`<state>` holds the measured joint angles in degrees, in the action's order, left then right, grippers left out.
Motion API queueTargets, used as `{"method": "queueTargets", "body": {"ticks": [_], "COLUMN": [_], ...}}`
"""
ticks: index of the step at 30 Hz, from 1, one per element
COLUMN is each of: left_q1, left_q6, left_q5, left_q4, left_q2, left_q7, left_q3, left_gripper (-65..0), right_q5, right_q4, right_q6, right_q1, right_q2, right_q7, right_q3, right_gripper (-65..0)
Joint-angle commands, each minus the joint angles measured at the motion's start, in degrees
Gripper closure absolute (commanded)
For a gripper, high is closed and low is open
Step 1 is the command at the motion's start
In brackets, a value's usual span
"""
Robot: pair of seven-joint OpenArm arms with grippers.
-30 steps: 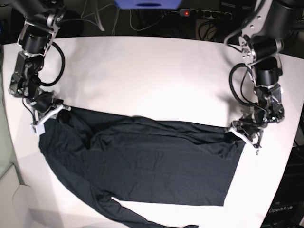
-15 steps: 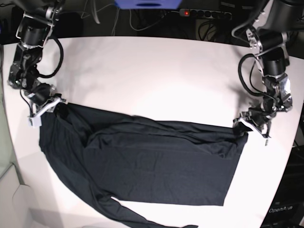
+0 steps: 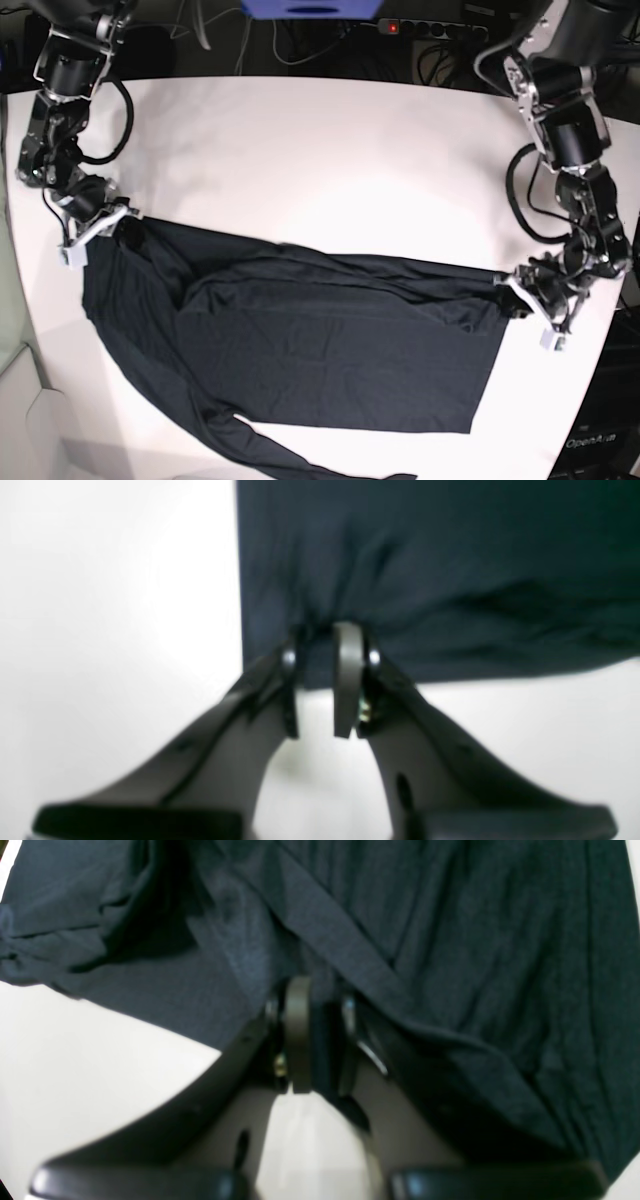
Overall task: Fold the T-shirt properly
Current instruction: 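Hold the shoulder edge with both grippers and pull it toward the robot, then swing the left gripper inward along the shoulder edge toward the right gripper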
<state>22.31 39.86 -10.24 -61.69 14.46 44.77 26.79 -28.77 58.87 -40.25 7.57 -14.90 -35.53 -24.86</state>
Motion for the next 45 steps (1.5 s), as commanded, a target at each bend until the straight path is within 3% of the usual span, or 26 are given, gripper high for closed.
{"method": "queueTargets", "body": {"ticks": [1,8,14,19,23,37,45], "left_q1": [2.4,4.6,5.4,5.5,5.1,0.3,-2.0], "left_q6": [0.1,-0.3,-0.6,-0.8,-3.7,-3.7,-3.6], "left_q5": [-0.5,-0.5,-0.5,-0.5,-0.5,-0.4,8.9], "left_q4": [-1.1,5.7,13.4,17.1,18.7,22.7,22.7], "left_q2": [0.2,-0.1,0.3,0.3,0.9,4.2,4.3], "left_q7": [-1.0,-7.8,-14.6,-17.9,-20.3,-19.6,-15.4], "left_q3": [-0.2,-0.5,-6.1,-6.4,-6.6,-6.6,-6.3], "left_gripper": [-9.4,-9.5,-9.5,-9.5,-9.5,-9.5,-9.5], "right_q5": [2.0,2.0,2.0,2.0,2.0,2.0,2.0], "right_q4": [0.2,0.2,0.2,0.2,0.2,0.2,0.2], "right_q6": [0.2,0.2,0.2,0.2,0.2,0.2,0.2], "right_q1": [0.3,0.3,0.2,0.1,0.1,-0.9,-2.3], "right_q2": [-0.5,-0.5,-0.5,-0.5,-0.6,-1.9,-2.6], "right_q7": [-2.1,-2.1,-2.1,-2.1,-2.1,-2.2,-2.2], "right_q3": [0.0,0.0,0.0,0.1,0.1,0.0,0.0], "right_gripper": [-6.2,-6.2,-6.2,-6.2,-6.2,-6.2,-6.2]}}
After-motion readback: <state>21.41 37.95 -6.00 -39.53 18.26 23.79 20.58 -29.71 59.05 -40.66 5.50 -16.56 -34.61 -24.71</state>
